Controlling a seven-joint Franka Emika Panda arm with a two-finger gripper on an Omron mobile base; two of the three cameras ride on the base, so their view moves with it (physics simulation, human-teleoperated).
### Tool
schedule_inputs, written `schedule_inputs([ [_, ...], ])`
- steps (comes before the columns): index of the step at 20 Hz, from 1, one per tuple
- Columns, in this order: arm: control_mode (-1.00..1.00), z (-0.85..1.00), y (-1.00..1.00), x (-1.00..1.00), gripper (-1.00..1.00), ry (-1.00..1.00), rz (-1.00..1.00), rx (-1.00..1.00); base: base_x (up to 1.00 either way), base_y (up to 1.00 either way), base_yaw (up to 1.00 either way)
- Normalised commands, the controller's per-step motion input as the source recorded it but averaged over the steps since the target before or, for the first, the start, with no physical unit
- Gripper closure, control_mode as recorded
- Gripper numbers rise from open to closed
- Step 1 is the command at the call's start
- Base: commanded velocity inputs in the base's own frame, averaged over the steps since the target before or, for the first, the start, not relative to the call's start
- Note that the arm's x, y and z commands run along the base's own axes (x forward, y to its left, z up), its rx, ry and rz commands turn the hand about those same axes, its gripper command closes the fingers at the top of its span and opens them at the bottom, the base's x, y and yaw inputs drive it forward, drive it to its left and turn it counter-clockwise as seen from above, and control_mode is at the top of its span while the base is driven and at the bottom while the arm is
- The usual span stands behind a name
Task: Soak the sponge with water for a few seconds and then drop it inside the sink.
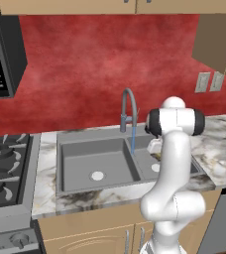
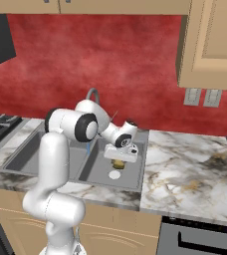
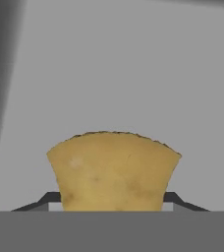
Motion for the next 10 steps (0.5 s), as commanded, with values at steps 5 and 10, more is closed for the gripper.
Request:
schedule_inputs([
  [5, -1.0, -0.28, 0.0, 0.17, 1.0, 0.01, 0.0, -0.04, 0.0, 0.0, 0.0],
  [10, -1.0, -0.29, 0.0, 0.0, 1.0, 0.0, 0.0, 0.0, 0.0, 0.0, 0.0],
])
